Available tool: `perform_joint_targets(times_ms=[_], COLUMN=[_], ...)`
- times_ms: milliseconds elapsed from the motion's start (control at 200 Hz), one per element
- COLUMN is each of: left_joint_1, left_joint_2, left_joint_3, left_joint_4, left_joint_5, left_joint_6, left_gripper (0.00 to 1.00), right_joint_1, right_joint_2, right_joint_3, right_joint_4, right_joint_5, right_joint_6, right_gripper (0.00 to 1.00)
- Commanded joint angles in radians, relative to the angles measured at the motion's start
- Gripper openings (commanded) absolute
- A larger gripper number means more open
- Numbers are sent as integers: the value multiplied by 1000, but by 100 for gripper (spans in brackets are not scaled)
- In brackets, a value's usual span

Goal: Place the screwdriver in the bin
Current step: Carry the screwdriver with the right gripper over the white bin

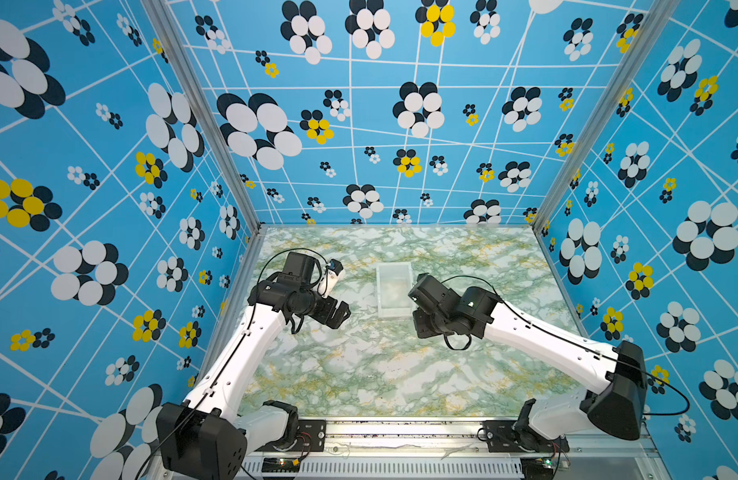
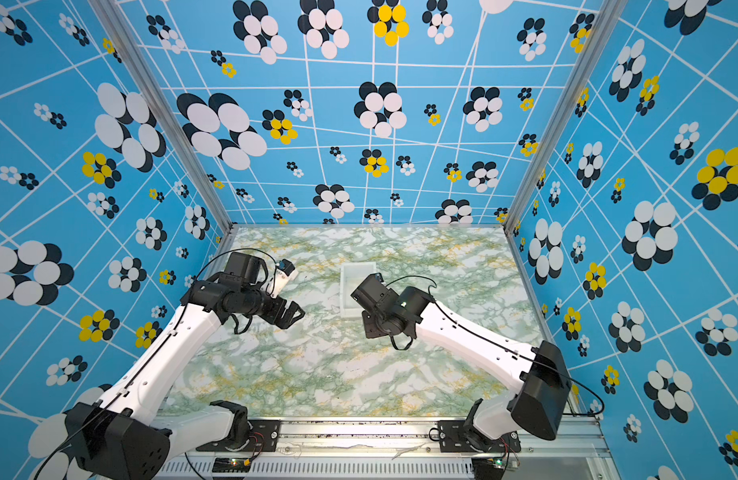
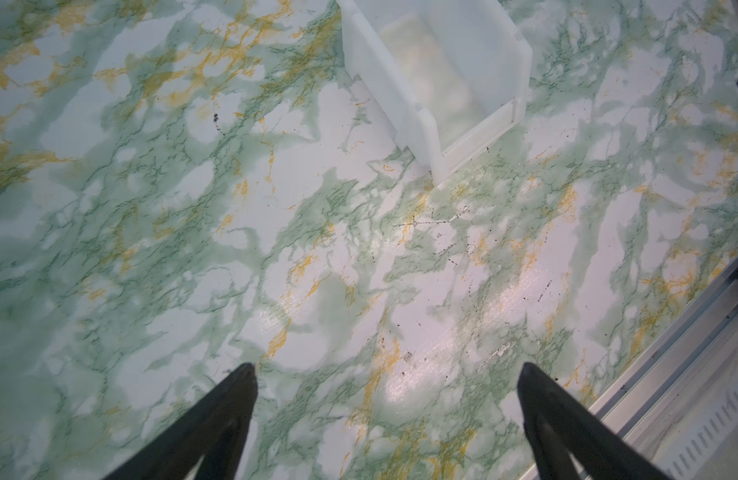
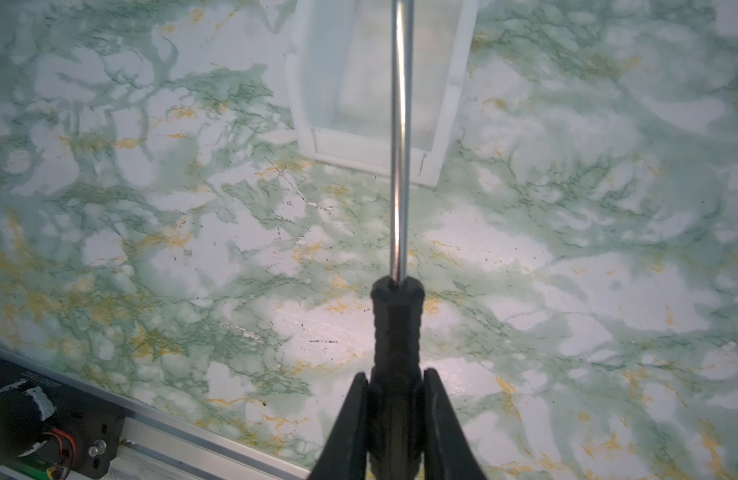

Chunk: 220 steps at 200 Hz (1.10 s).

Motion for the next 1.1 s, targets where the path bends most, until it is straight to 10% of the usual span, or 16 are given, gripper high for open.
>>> perform_joint_targets(times_ms=[0,1095], left_joint_1=[-4,97], left_joint_2=[-37,-160], left_joint_3=[-5,-2], left_joint_4=[-7,-50], left_joint_5=[-11,50], left_joint_6=[20,14], left_gripper=[99,99], right_joint_1=[-13,-161], right_joint_2=[75,626], right_joint_3=[80,693], right_joint_4=[-29,-158], right_joint_5=[-22,-128], right_joint_6=[-73,-306], right_gripper=[13,12])
